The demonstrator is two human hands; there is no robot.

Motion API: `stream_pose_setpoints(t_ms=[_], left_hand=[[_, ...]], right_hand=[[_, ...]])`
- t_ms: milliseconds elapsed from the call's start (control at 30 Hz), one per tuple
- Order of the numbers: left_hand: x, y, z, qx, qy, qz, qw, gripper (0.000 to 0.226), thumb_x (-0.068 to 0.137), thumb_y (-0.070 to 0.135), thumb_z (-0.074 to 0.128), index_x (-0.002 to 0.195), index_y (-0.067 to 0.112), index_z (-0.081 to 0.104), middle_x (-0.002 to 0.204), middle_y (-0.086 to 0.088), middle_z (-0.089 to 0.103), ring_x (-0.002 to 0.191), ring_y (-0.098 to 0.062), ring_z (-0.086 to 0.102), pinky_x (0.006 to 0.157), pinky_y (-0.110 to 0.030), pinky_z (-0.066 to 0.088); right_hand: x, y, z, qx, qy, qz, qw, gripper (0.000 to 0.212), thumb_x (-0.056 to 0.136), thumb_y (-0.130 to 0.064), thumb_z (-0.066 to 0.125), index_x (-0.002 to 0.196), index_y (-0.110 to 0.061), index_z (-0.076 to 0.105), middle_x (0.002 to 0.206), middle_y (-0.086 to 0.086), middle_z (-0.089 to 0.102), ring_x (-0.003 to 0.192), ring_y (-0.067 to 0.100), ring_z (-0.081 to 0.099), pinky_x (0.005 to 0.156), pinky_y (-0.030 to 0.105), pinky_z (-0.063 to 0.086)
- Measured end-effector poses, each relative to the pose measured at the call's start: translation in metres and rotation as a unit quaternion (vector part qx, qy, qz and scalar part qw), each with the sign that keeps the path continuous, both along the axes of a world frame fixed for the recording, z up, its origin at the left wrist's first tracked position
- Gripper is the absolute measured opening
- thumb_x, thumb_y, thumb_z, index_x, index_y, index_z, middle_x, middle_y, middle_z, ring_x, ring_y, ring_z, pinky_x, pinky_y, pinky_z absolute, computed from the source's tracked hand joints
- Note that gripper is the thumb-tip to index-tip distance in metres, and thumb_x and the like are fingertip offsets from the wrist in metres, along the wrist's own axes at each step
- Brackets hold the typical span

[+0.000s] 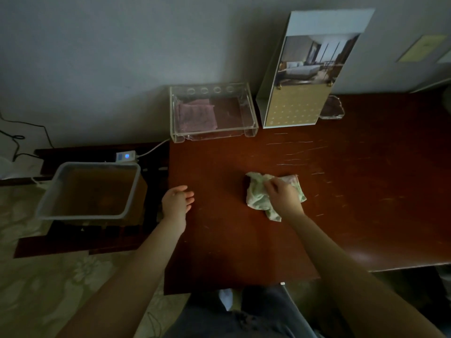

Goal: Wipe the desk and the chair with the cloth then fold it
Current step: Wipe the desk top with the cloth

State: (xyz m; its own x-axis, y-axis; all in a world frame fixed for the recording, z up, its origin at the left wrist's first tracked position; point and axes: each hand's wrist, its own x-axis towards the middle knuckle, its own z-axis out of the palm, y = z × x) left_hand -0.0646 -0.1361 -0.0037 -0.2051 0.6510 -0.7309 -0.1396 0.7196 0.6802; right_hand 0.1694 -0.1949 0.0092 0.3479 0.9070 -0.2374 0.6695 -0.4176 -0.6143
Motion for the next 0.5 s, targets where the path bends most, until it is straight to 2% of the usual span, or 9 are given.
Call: stream_pose_setpoints(t_ms=[33, 100, 167, 267, 300, 333, 400, 467, 500], left_hand=[[0.006, 0.001, 0.006, 0.006, -0.015, -0.032, 0.999, 0.031, 0.096, 0.001, 0.038, 0.122, 0.004, 0.055, 0.119, -0.018, 0.061, 0.099, -0.022, 0.059, 0.090, -0.033, 0.046], [0.019, 0.000, 0.020, 0.030, -0.028, -0.120, 0.992, 0.034, 0.095, 0.001, 0.044, 0.127, 0.009, 0.052, 0.121, -0.015, 0.060, 0.101, -0.022, 0.059, 0.092, -0.033, 0.045], [0.035, 0.000, 0.034, 0.056, -0.015, -0.223, 0.973, 0.051, 0.091, 0.004, 0.055, 0.138, 0.020, 0.041, 0.131, -0.011, 0.053, 0.113, -0.022, 0.055, 0.096, -0.036, 0.043], [0.052, 0.005, 0.047, 0.048, -0.035, -0.323, 0.944, 0.076, 0.087, 0.019, 0.065, 0.147, 0.031, 0.020, 0.147, -0.003, 0.036, 0.134, -0.023, 0.036, 0.112, -0.044, 0.027], [0.054, 0.008, 0.049, 0.040, -0.065, -0.340, 0.937, 0.069, 0.089, 0.021, 0.062, 0.146, 0.029, 0.025, 0.149, -0.002, 0.035, 0.136, -0.022, 0.034, 0.114, -0.044, 0.024], [0.055, 0.012, 0.052, 0.030, -0.106, -0.352, 0.929, 0.052, 0.092, 0.021, 0.057, 0.140, 0.025, 0.039, 0.144, -0.004, 0.042, 0.132, -0.022, 0.040, 0.112, -0.042, 0.028], [0.053, 0.013, 0.062, 0.026, -0.163, -0.360, 0.918, 0.023, 0.095, 0.017, 0.050, 0.113, 0.015, 0.064, 0.118, -0.011, 0.063, 0.110, -0.023, 0.057, 0.098, -0.038, 0.044], [0.050, 0.012, 0.069, 0.055, -0.130, -0.369, 0.919, 0.021, 0.096, 0.014, 0.049, 0.104, 0.012, 0.068, 0.104, -0.010, 0.069, 0.100, -0.023, 0.064, 0.090, -0.037, 0.050], [0.048, 0.011, 0.071, 0.078, -0.099, -0.369, 0.921, 0.020, 0.095, 0.013, 0.051, 0.103, 0.013, 0.068, 0.102, -0.009, 0.070, 0.097, -0.022, 0.066, 0.088, -0.036, 0.052]], right_hand=[[-0.002, 0.004, 0.012, 0.024, 0.019, -0.013, 0.999, 0.030, 0.099, -0.023, 0.046, 0.073, -0.012, 0.054, 0.057, -0.003, 0.049, 0.048, 0.008, 0.042, 0.046, 0.016, 0.032], [-0.007, 0.012, 0.041, 0.073, 0.073, -0.019, 0.994, 0.029, 0.098, -0.024, 0.047, 0.081, -0.005, 0.060, 0.062, 0.001, 0.053, 0.052, 0.010, 0.045, 0.047, 0.016, 0.034], [-0.012, 0.019, 0.071, 0.103, 0.142, -0.018, 0.984, 0.029, 0.098, -0.026, 0.048, 0.086, -0.004, 0.063, 0.072, 0.009, 0.059, 0.062, 0.013, 0.052, 0.056, 0.020, 0.043], [-0.018, 0.023, 0.108, 0.112, 0.248, -0.015, 0.962, 0.026, 0.098, -0.025, 0.048, 0.089, -0.005, 0.062, 0.080, 0.011, 0.060, 0.073, 0.020, 0.058, 0.068, 0.033, 0.051], [-0.018, 0.024, 0.116, 0.113, 0.279, -0.013, 0.954, 0.028, 0.099, -0.024, 0.046, 0.094, -0.001, 0.061, 0.082, 0.013, 0.060, 0.075, 0.023, 0.058, 0.072, 0.037, 0.052], [-0.016, 0.024, 0.122, 0.110, 0.304, -0.011, 0.946, 0.031, 0.099, -0.025, 0.044, 0.101, 0.002, 0.059, 0.086, 0.015, 0.061, 0.079, 0.027, 0.060, 0.077, 0.040, 0.053], [-0.012, 0.022, 0.128, 0.089, 0.336, 0.000, 0.938, 0.032, 0.099, -0.028, 0.045, 0.108, 0.000, 0.057, 0.097, 0.017, 0.065, 0.090, 0.031, 0.064, 0.085, 0.043, 0.052], [-0.004, 0.019, 0.128, 0.041, 0.319, 0.037, 0.946, 0.031, 0.092, -0.029, 0.058, 0.113, -0.005, 0.054, 0.106, 0.013, 0.063, 0.096, 0.028, 0.064, 0.084, 0.040, 0.055], [0.000, 0.016, 0.125, 0.003, 0.284, 0.061, 0.957, 0.035, 0.087, -0.025, 0.066, 0.114, -0.008, 0.051, 0.105, 0.007, 0.062, 0.094, 0.022, 0.063, 0.081, 0.034, 0.056]])
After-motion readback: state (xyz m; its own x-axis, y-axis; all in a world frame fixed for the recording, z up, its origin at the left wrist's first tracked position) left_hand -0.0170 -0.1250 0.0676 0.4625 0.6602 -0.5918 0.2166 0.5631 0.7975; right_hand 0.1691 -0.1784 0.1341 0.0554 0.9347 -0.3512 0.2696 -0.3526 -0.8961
